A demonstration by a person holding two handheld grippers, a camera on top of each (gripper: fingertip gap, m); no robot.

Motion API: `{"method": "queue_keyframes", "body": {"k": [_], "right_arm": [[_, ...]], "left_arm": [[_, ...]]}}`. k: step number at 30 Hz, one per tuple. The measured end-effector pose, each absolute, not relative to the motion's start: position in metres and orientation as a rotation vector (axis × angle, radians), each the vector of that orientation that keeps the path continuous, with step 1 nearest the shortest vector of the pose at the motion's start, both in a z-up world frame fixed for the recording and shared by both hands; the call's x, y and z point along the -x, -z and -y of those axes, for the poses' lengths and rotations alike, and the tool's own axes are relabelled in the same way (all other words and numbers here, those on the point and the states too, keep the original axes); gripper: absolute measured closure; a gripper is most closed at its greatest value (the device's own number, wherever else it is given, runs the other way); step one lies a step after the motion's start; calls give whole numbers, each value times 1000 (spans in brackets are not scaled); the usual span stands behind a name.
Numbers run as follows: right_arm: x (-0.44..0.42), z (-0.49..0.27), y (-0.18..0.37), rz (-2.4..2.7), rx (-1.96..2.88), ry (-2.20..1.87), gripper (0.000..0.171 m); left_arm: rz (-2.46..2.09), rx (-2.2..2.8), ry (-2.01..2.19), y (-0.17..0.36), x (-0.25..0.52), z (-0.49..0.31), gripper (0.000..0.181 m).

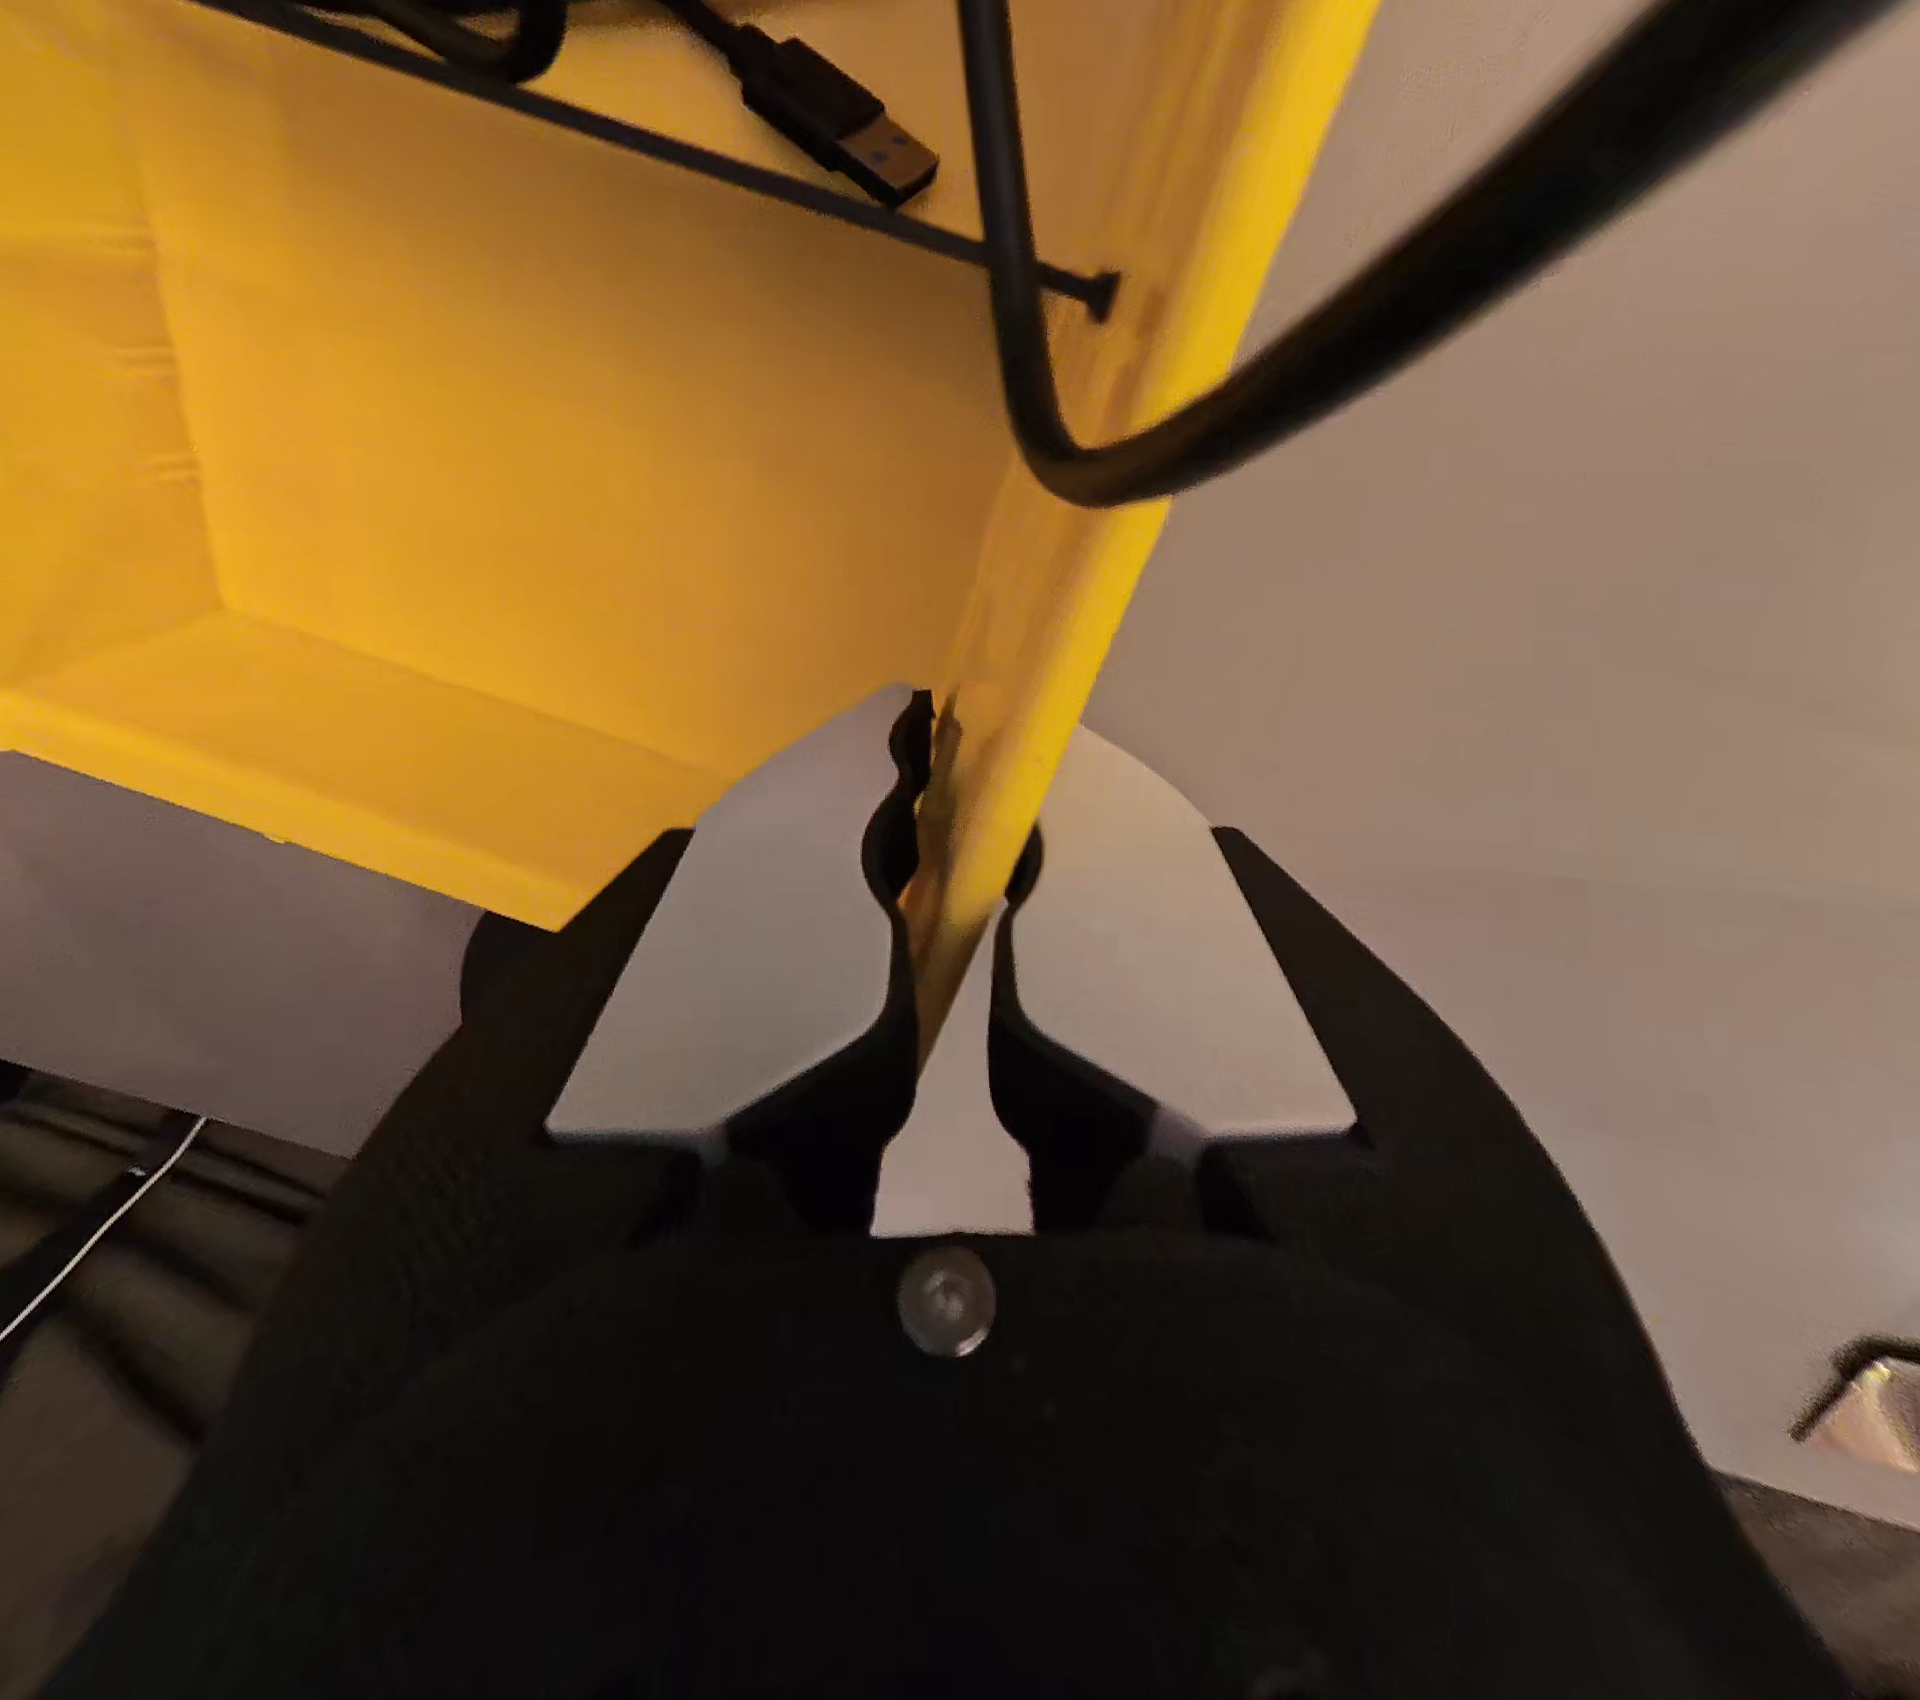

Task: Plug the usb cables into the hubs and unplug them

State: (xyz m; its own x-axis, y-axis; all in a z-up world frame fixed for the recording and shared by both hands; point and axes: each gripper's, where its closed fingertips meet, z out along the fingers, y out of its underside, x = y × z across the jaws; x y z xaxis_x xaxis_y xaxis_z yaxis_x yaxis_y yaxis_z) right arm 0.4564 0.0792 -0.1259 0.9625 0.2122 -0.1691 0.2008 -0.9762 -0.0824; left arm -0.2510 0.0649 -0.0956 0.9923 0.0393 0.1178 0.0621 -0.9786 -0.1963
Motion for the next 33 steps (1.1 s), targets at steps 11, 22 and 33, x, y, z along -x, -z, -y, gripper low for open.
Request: {"method": "queue_keyframes", "body": {"k": [11, 22, 33], "right_arm": [[-423, -85, 126, 423, 3090, -199, 162], [-386, -88, 125, 590, 3094, -174, 157], [-379, -88, 125, 622, 3078, -244, 156]], "left_arm": [[-130, 2978, 131, 104, 186, -87, 178], [-230, 2940, 169, 106, 151, -106, 178], [177, 2833, 301, 105, 228, -106, 175]]}}
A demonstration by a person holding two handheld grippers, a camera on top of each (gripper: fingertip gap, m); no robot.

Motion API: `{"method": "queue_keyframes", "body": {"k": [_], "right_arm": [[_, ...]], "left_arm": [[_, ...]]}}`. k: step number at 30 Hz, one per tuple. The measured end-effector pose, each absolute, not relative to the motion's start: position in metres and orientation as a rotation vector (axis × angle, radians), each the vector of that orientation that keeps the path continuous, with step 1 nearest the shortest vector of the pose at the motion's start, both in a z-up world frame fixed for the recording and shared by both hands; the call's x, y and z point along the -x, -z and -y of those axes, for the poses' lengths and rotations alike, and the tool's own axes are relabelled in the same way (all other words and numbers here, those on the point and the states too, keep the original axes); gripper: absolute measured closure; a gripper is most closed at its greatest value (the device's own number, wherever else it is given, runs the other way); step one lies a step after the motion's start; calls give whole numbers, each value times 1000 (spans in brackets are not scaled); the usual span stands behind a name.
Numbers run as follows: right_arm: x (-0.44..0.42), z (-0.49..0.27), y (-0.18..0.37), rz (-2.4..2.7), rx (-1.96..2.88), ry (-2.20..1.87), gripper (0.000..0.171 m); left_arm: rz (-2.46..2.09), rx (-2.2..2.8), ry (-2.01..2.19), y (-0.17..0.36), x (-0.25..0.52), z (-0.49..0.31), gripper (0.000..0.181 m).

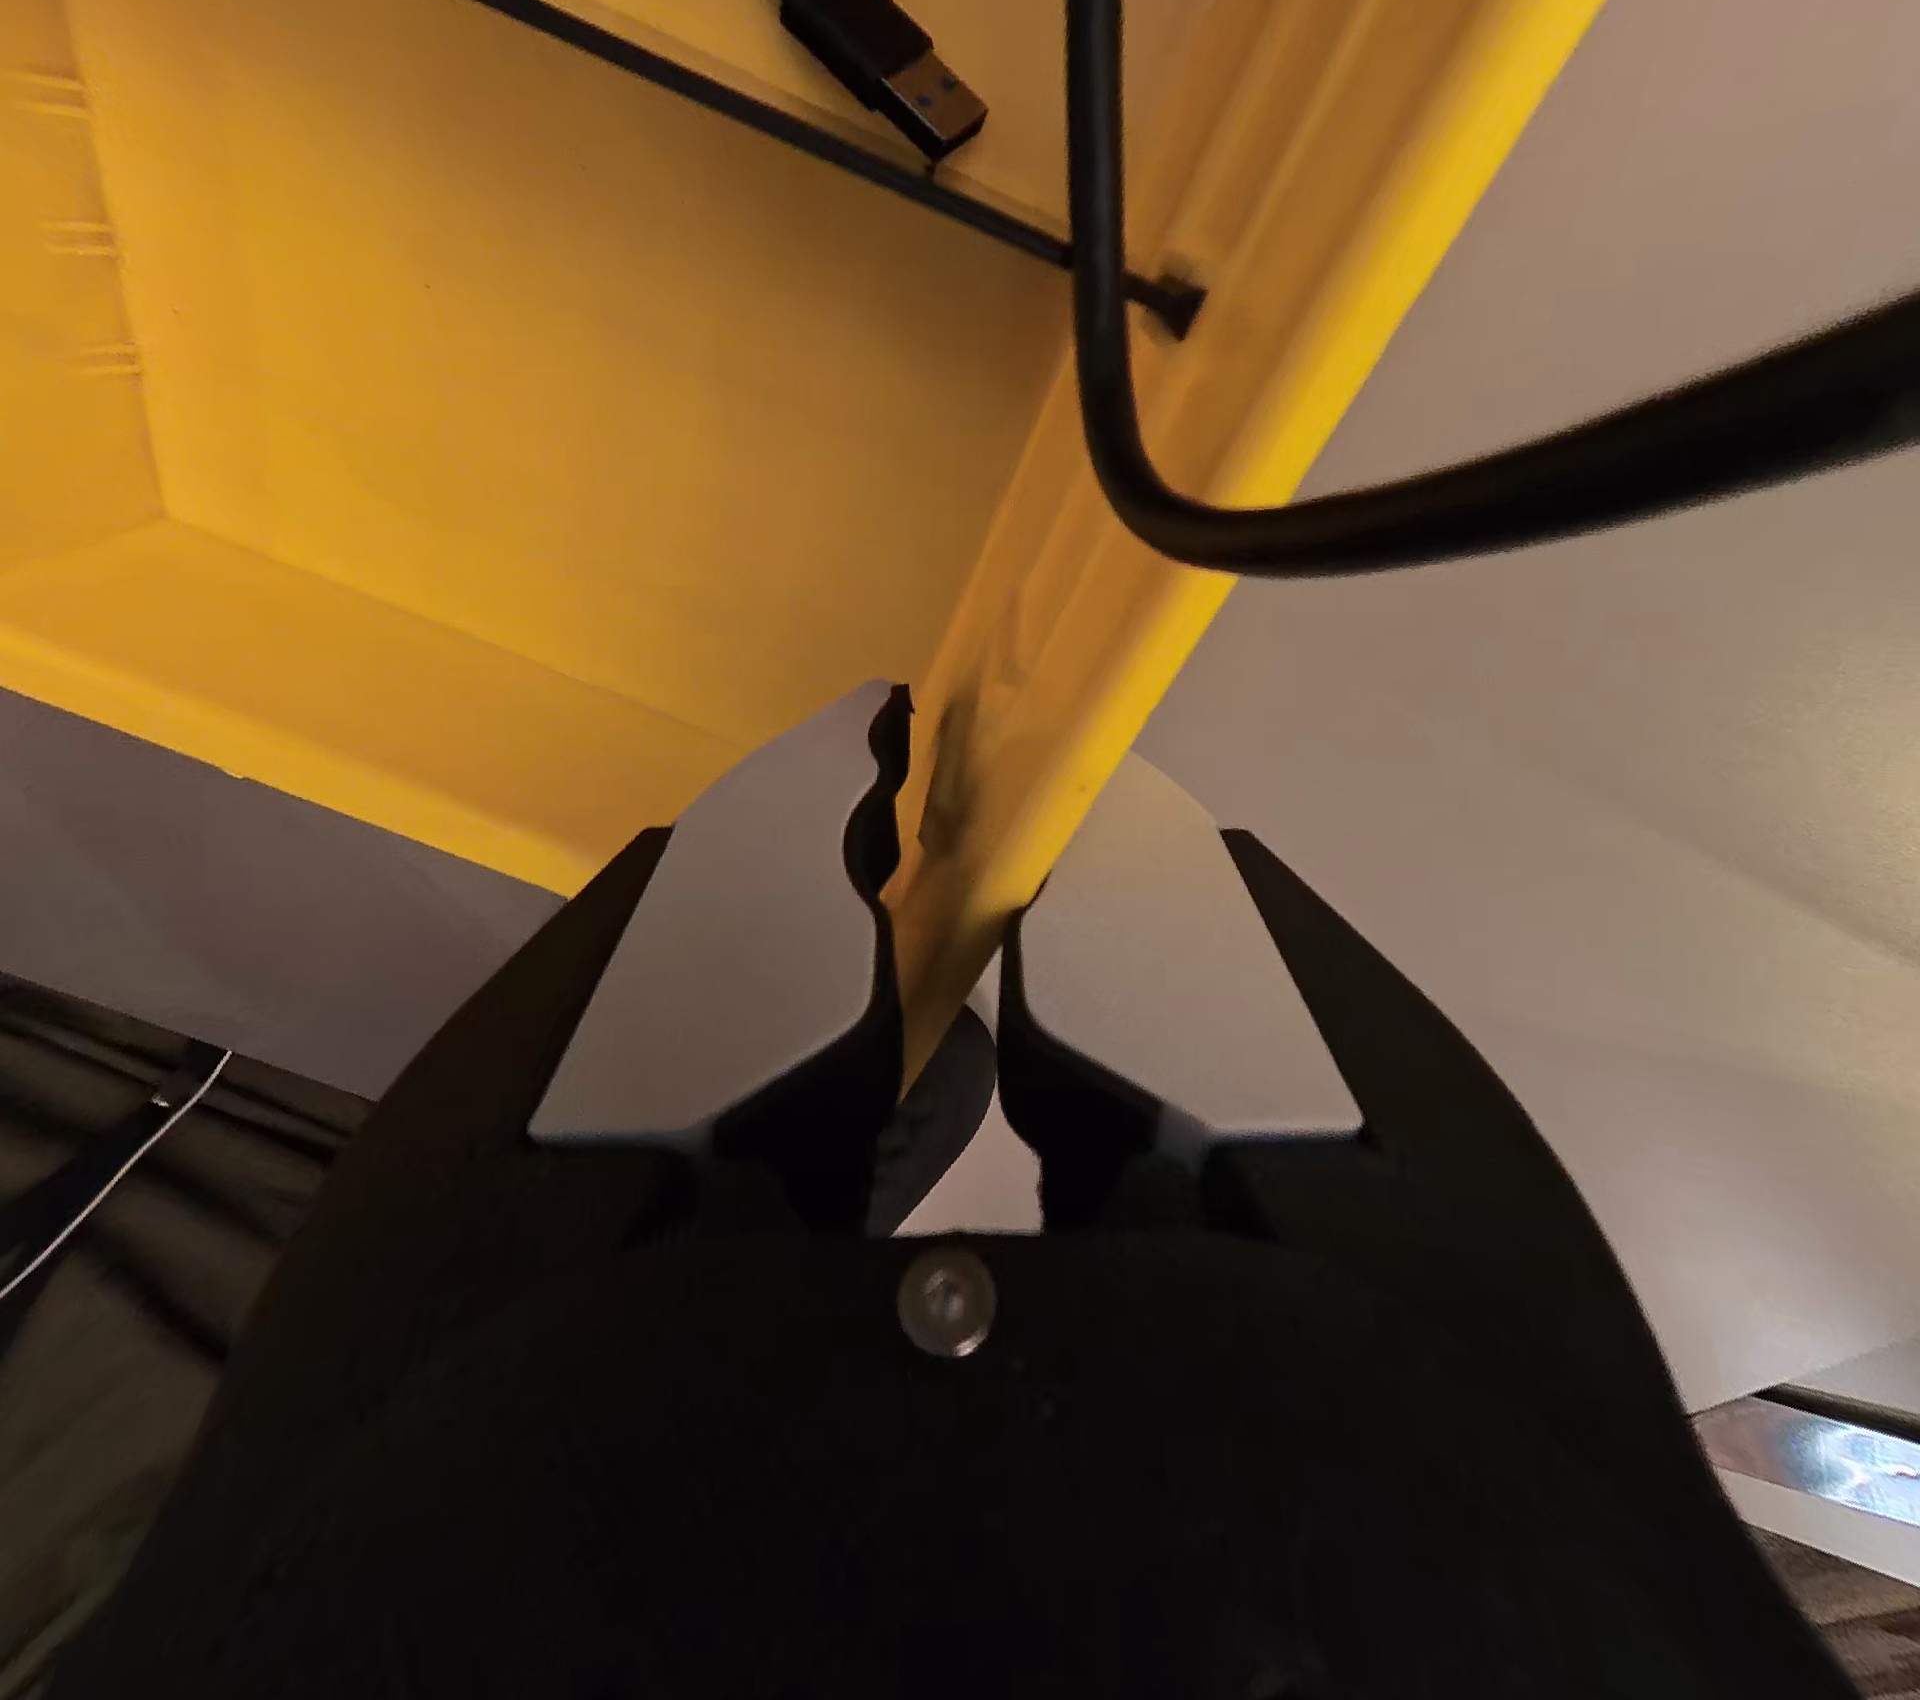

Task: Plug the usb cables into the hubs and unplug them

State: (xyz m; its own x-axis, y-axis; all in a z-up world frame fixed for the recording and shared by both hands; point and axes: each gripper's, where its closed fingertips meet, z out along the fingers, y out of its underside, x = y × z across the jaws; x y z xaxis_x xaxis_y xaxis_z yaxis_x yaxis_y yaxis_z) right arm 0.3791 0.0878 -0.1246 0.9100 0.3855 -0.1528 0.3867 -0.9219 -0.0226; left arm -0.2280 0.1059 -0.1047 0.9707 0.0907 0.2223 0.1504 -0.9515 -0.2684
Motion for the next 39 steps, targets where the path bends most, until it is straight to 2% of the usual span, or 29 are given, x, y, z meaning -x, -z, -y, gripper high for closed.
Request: {"method": "queue_keyframes", "body": {"k": [5, 18, 29, 39], "right_arm": [[-380, -88, 125, -602, -3059, 206, 157], [-353, -91, 125, -653, -3061, 127, 153], [-334, -88, 125, -742, -3051, 15, 138], [-331, -88, 112, -757, -3084, 111, 137]], "left_arm": [[156, 2874, 236, 106, 226, -101, 176], [-238, 2937, 116, 109, 148, -111, 176], [-398, 3022, 141, 116, 135, -95, 170], [-528, 2934, 205, 105, 132, -102, 161]]}}
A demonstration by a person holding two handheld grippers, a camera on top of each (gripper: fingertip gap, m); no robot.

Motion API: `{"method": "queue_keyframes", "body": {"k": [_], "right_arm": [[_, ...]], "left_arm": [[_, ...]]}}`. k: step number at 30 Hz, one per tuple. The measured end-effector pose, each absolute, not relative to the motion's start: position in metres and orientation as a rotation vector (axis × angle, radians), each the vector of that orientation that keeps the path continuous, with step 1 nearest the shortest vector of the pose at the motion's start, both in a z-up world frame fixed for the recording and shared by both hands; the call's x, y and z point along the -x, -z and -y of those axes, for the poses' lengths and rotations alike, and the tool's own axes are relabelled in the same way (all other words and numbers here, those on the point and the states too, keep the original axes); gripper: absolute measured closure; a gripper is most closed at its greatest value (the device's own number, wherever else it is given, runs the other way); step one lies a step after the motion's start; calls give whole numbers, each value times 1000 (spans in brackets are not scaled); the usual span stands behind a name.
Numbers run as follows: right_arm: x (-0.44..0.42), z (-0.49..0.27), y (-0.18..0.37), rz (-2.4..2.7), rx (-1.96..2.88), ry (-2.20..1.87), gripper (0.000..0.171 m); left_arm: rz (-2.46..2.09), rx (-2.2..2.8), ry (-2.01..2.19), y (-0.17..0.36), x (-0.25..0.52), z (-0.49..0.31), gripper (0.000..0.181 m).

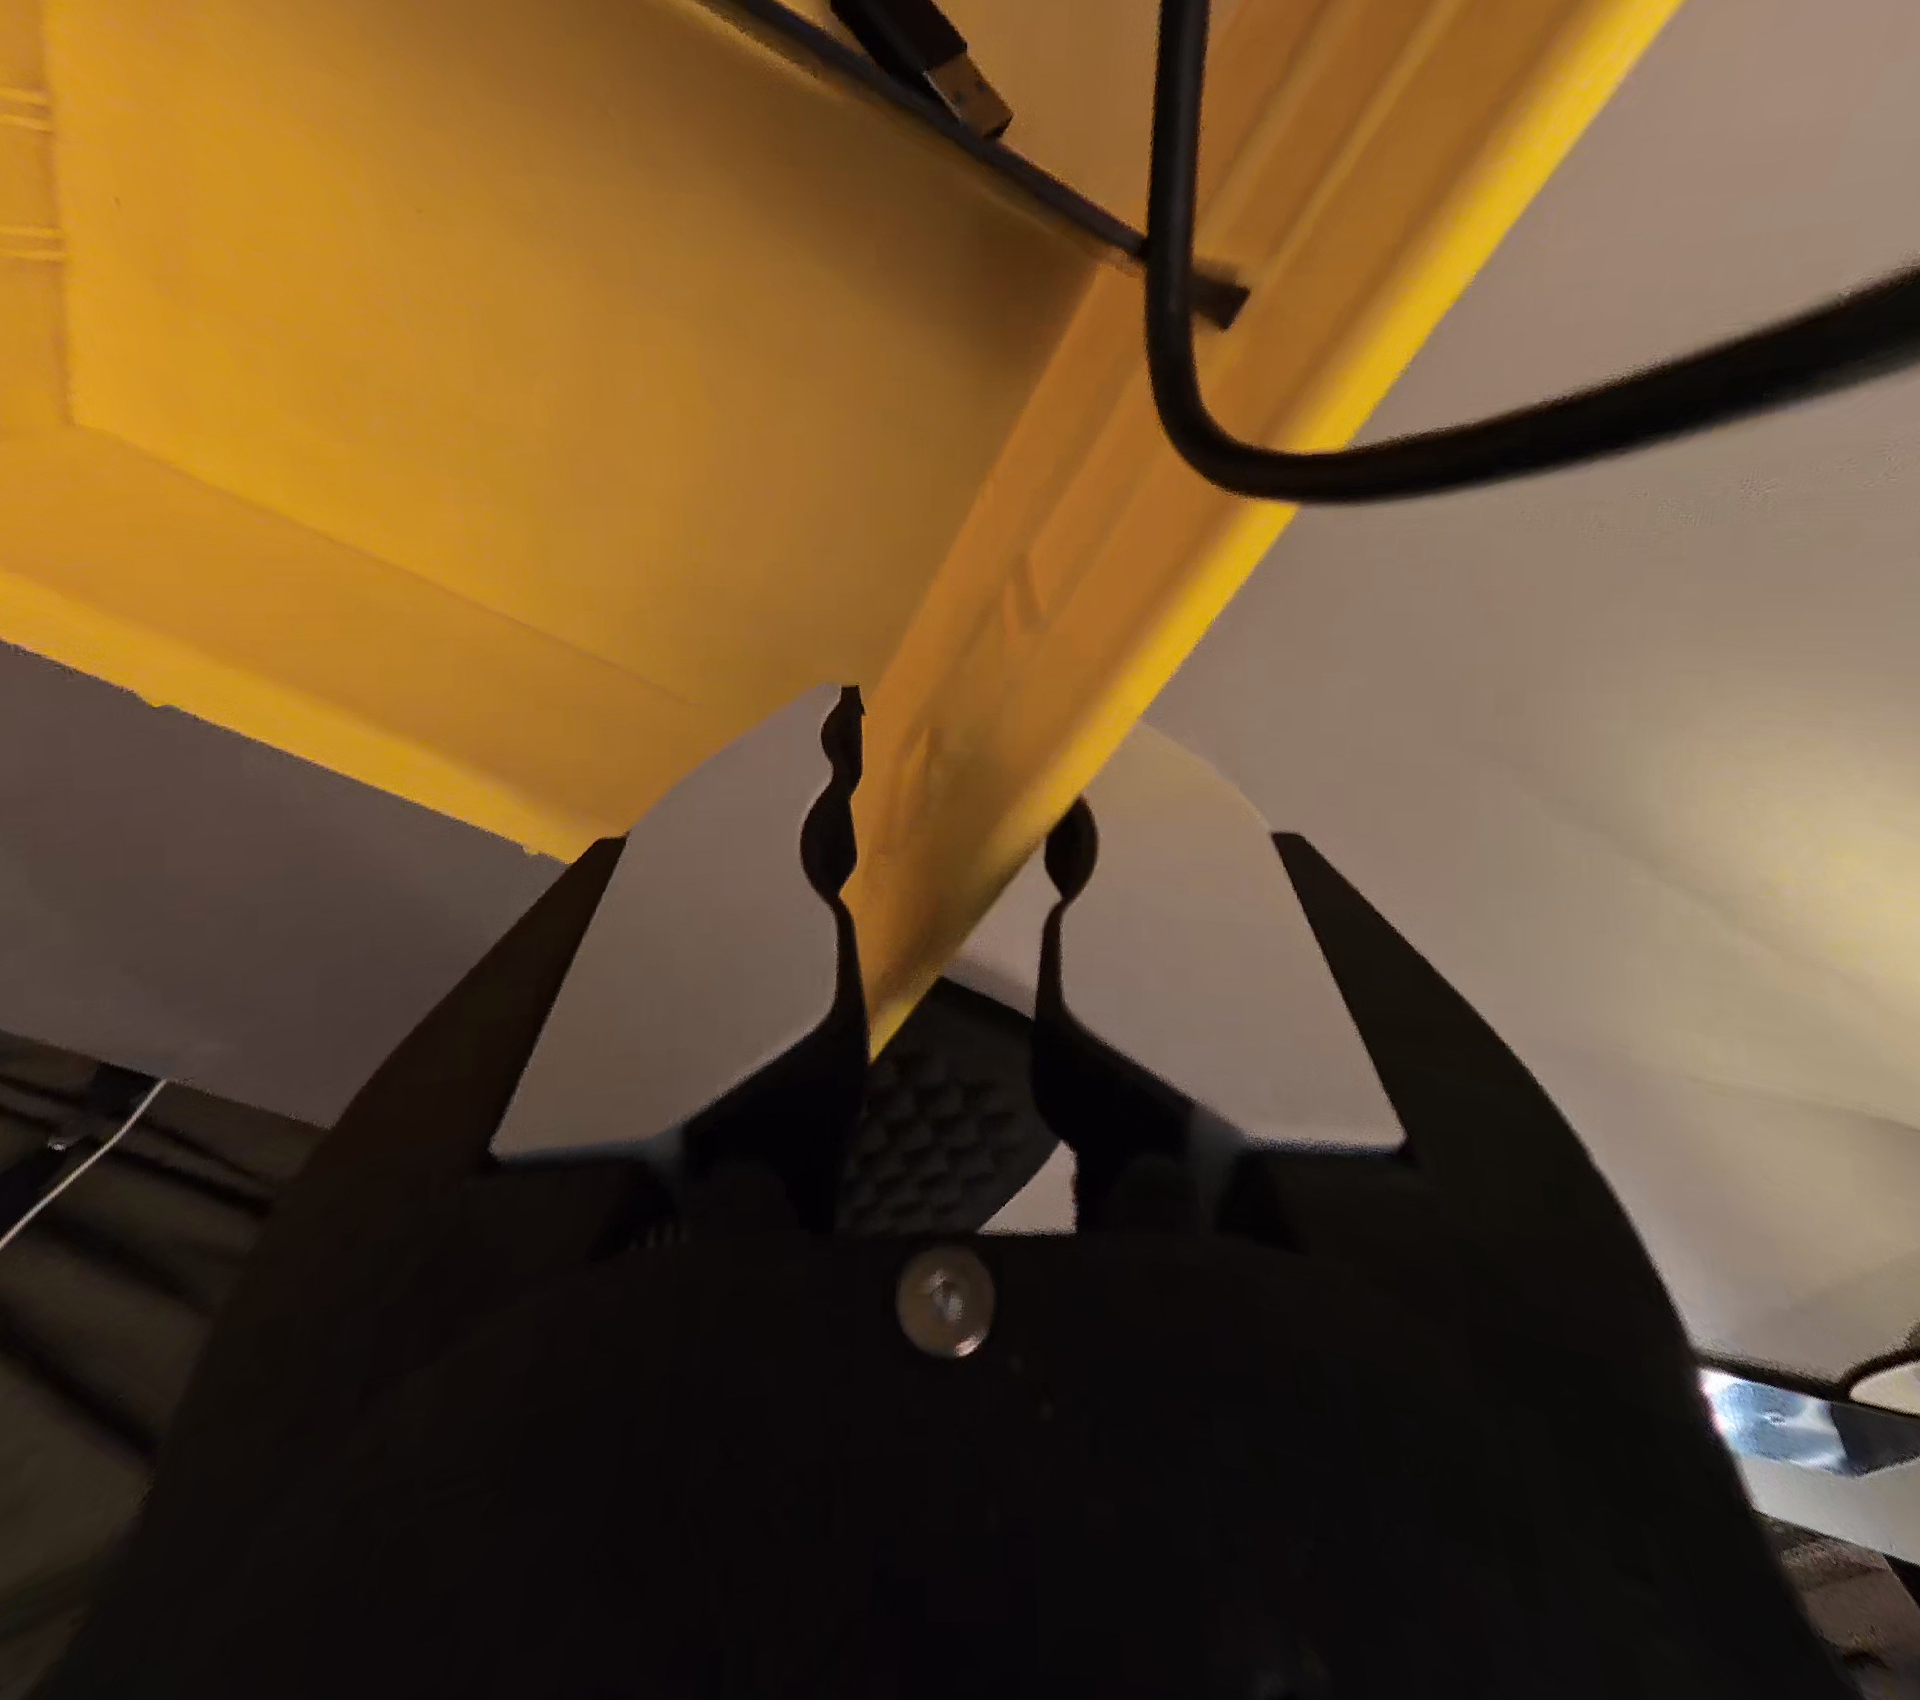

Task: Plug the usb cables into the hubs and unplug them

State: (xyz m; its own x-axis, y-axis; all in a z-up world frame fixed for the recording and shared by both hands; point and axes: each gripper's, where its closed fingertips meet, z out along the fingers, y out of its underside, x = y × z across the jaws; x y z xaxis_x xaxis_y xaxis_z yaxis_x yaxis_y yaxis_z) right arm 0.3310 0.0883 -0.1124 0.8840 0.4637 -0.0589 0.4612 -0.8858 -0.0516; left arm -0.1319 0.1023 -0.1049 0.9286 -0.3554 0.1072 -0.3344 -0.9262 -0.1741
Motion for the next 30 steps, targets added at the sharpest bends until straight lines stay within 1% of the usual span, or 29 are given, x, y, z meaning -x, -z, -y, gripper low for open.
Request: {"method": "queue_keyframes", "body": {"k": [2, 5, 9, 11, 13, 15, 17, 19, 22, 25, 30], "right_arm": [[-335, -88, 102, 735, 2982, -57, 137], [-341, -85, 79, 704, 2910, 51, 137], [-315, -92, 34, 730, 2652, 95, 137], [-278, -107, 4, 776, 2402, 67, 137], [-218, -111, -23, 869, 2129, -111, 137], [-166, -110, -38, 912, 1930, -252, 134], [-131, -115, -34, 915, 1908, -285, 133], [-100, -122, -16, 947, 1998, -321, 133], [-72, -148, 10, 921, 2153, -261, 139], [-68, -179, 31, 882, 2278, -135, 137], [-58, -191, 45, 764, 2492, -267, 137]], "left_arm": [[-532, 2885, 197, 95, 133, -106, 158], [-507, 2798, 192, 73, 137, -109, 159], [-485, 2588, 167, 29, 139, -119, 160], [-501, 2438, 137, 1, 138, -126, 161], [-521, 2255, 96, -33, 134, -133, 160], [-518, 2064, 62, -69, 130, -135, 160], [-501, 1902, 42, -98, 126, -130, 160], [-506, 1811, 37, -111, 121, -122, 160], [-591, 1818, 36, -108, 110, -113, 160], [-618, 1826, 24, -106, 103, -114, 158], [-661, 1806, 56, -110, 94, -108, 158]]}}
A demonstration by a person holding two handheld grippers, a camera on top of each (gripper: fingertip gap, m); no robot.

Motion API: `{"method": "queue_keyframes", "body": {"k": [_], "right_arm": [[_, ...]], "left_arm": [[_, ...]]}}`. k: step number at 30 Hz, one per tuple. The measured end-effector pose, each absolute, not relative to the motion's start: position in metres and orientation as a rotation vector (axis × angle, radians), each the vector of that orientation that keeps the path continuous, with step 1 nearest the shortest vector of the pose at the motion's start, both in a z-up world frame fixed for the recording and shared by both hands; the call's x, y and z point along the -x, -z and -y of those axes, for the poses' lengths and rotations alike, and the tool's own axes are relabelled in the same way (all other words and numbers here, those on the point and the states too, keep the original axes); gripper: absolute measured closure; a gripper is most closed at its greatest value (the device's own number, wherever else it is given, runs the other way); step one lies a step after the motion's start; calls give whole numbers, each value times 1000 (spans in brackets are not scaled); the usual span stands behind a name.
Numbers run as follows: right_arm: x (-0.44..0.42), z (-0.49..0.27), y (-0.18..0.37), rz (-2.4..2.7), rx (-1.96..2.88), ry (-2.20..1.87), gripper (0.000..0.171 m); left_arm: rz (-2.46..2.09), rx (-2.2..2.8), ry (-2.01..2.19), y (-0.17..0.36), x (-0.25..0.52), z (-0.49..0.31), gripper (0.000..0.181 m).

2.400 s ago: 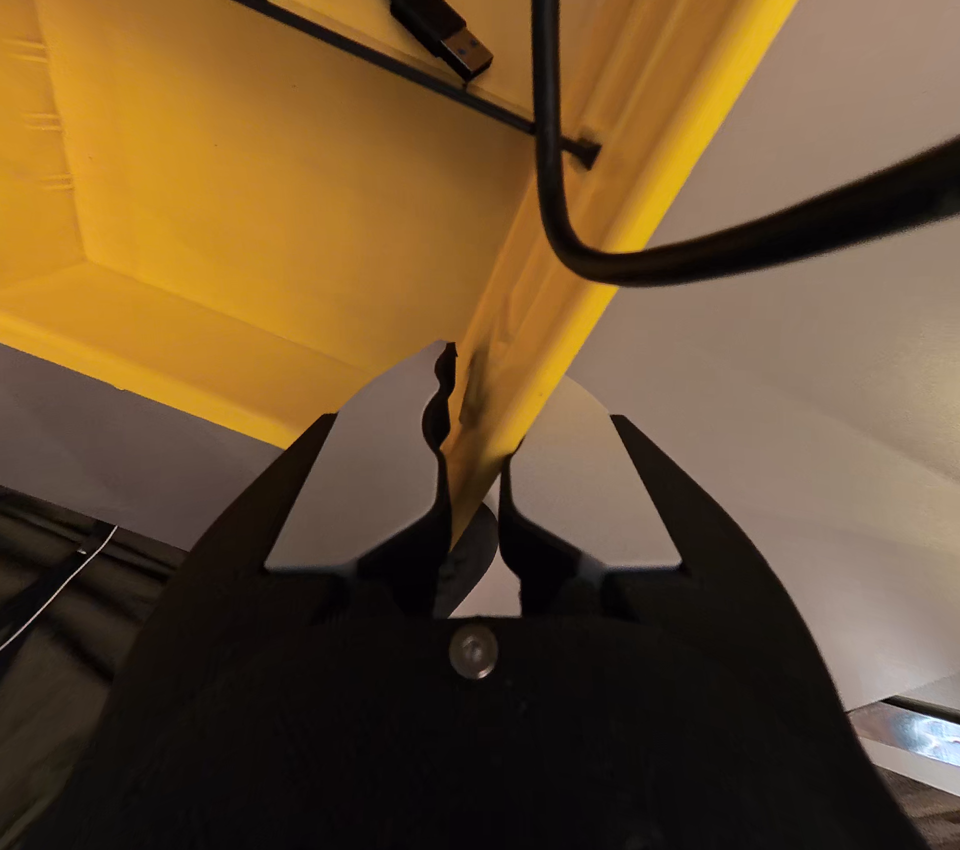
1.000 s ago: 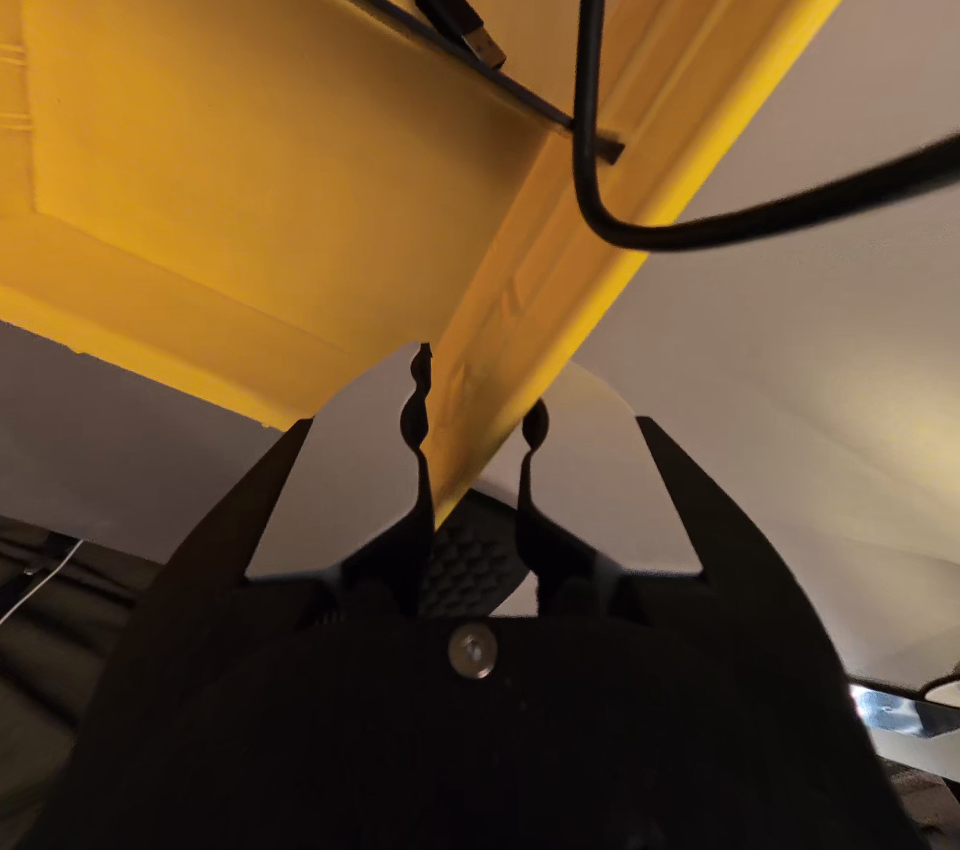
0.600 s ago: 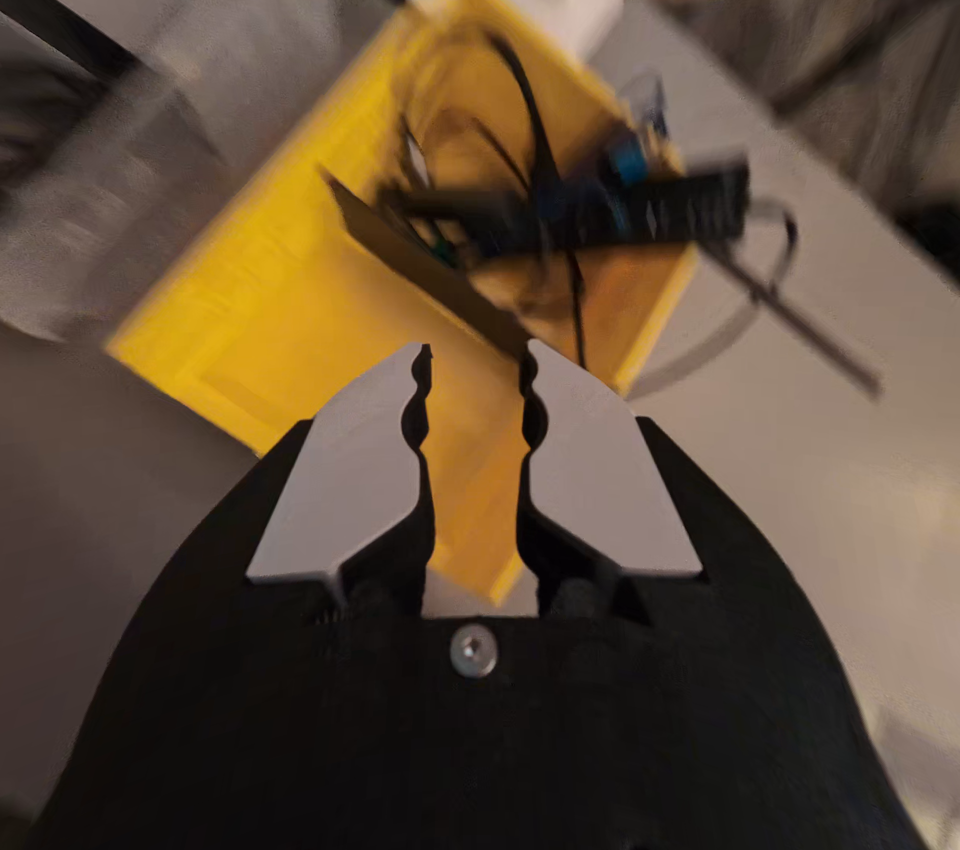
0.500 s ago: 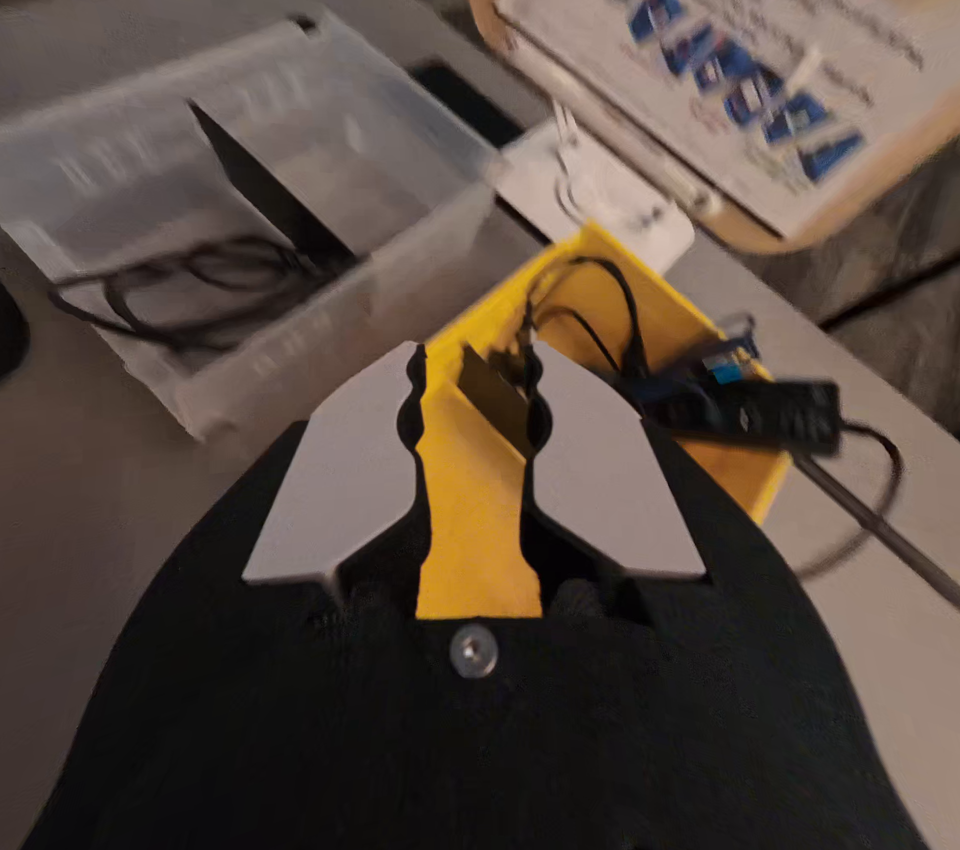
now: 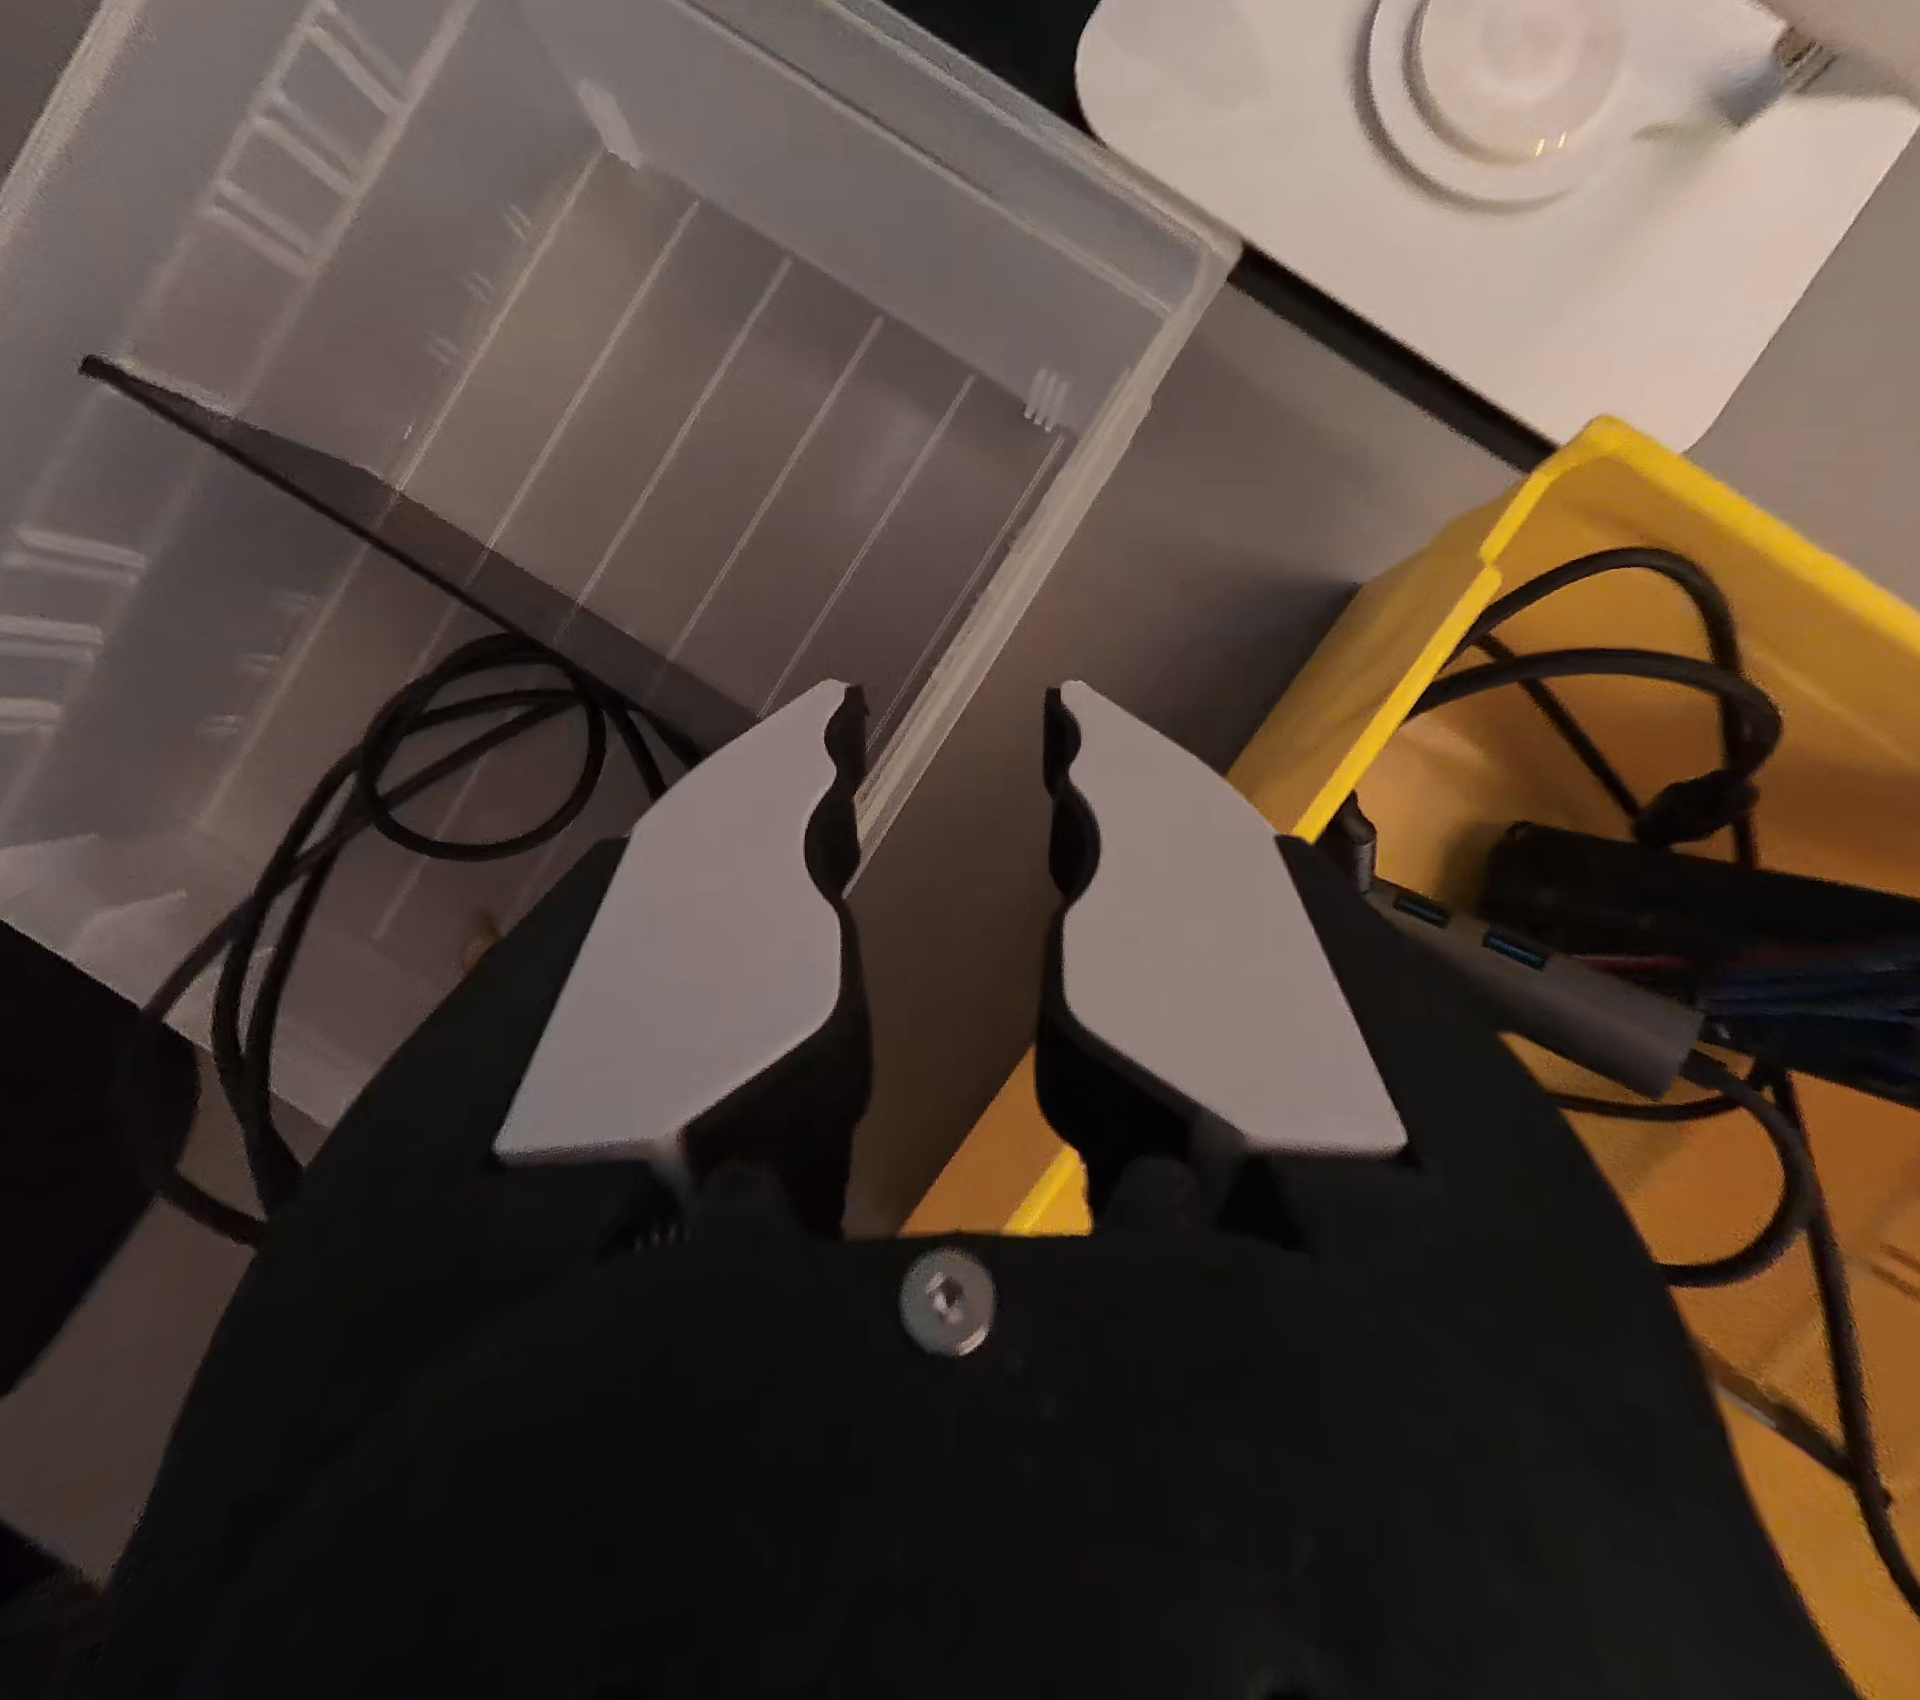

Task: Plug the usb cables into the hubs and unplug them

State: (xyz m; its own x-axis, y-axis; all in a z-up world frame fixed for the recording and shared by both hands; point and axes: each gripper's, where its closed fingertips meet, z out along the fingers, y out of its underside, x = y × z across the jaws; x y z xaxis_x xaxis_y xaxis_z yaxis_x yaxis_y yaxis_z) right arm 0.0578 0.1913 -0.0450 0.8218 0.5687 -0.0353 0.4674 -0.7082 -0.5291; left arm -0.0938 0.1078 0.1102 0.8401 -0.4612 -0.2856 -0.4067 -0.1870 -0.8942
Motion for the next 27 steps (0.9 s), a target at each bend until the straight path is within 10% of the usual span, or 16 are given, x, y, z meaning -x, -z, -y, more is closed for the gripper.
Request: {"method": "queue_keyframes", "body": {"k": [27], "right_arm": [[-51, -199, 121, 410, 3028, -200, 163]], "left_arm": [[-743, 1839, 46, -101, 88, -102, 158]]}}
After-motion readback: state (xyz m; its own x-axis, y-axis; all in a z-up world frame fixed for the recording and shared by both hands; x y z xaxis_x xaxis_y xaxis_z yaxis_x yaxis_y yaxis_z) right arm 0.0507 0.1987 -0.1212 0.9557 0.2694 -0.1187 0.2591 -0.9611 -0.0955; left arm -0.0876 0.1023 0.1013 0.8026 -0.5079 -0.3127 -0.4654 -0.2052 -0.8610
